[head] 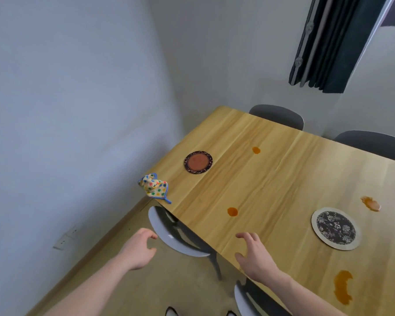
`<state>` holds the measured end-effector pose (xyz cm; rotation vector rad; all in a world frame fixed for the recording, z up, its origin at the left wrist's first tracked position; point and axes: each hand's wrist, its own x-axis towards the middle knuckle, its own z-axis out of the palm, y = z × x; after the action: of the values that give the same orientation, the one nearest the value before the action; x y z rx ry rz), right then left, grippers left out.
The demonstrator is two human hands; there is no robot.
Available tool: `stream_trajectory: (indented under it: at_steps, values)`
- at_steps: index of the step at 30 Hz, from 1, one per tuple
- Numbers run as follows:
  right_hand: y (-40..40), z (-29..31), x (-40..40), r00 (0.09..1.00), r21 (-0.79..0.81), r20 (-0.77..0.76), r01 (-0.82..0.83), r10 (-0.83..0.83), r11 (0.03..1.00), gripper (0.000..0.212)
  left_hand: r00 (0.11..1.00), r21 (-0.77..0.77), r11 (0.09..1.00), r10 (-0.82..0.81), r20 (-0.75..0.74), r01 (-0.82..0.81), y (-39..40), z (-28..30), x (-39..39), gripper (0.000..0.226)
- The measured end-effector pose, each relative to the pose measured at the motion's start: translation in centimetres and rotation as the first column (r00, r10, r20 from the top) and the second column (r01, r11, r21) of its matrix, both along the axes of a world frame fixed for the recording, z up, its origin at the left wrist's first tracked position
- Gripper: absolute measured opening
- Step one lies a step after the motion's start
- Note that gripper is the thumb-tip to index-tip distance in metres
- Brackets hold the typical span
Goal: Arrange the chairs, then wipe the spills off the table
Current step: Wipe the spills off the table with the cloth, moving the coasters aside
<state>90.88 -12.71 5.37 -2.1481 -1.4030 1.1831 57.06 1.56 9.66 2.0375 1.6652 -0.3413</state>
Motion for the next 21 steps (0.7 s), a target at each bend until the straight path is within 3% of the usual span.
stream_trajectory:
  at_steps: [11,21]
  values:
    - [6.8,-0.5,-3.5,0.96,-0.024,0.036,0.278,-0.277,0.96,0.054,0.977,-0.062,0.979,-0.198,-0.079,0.194,19.5,-5.0,1.4,0.041]
    - [12.3,0.2,-12.2,0.89,-0.11,0.024,0.456,-0.456,0.883,0.049,0.908,-0.389,0.868,-0.391,-0.152,0.309,26.8,-11.1,1.1,0.064]
